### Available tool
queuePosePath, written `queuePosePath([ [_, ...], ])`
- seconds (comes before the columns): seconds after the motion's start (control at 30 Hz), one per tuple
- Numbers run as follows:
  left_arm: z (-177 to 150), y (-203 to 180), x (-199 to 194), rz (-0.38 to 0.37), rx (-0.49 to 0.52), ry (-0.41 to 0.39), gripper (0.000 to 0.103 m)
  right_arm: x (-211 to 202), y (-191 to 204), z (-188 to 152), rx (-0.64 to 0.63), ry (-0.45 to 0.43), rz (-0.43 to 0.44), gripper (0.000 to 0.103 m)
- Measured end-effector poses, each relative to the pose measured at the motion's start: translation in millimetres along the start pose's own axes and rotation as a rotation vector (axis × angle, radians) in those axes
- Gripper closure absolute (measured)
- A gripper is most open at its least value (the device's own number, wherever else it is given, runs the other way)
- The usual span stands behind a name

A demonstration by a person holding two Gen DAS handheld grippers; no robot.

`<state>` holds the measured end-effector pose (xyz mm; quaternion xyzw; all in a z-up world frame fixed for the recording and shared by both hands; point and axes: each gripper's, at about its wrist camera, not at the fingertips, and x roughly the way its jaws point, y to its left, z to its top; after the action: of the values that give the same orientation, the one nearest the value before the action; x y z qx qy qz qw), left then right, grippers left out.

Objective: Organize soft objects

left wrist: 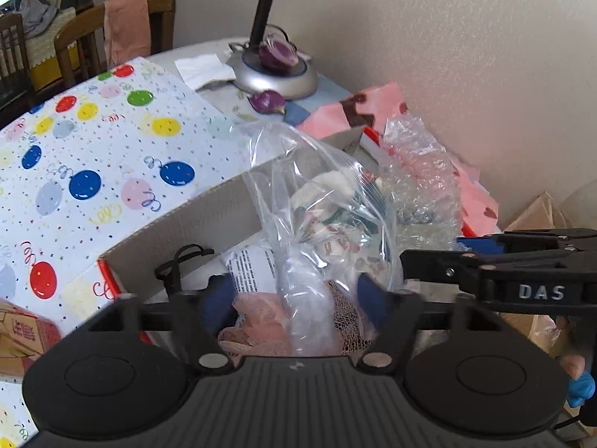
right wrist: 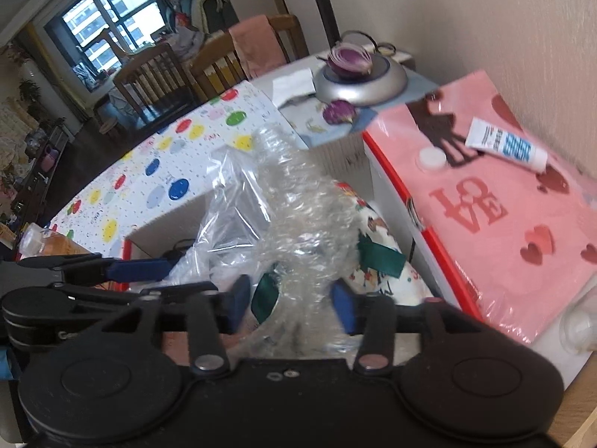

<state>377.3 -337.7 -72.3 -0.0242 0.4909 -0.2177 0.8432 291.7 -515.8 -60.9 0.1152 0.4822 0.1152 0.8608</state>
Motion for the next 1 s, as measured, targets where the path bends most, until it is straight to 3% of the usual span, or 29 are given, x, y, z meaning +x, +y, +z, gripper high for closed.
queuePosePath([
  [0.3, -7, 12, -30, -0.007, -0.044, -0.081, 0.028, -26, 10, 7, -0.054, -0.076, 0.007, 0.034],
  [0.6, -18, 11, -77, -0.004, -0.024, -0.192, 0.028, -61, 27, 11, -0.083, -0.158, 0.022, 0.023],
  [0.83, -34, 16, -113, -0.031, 0.001, -0.242, 0.028, -99, 46, 7, -0.06, -0.241, 0.027, 0.021],
  [1.0, -49, 19, -140, -0.044, 0.028, -0.283, 0.022, -117, 71, -17, -0.086, -0.295, 0.017, 0.019],
])
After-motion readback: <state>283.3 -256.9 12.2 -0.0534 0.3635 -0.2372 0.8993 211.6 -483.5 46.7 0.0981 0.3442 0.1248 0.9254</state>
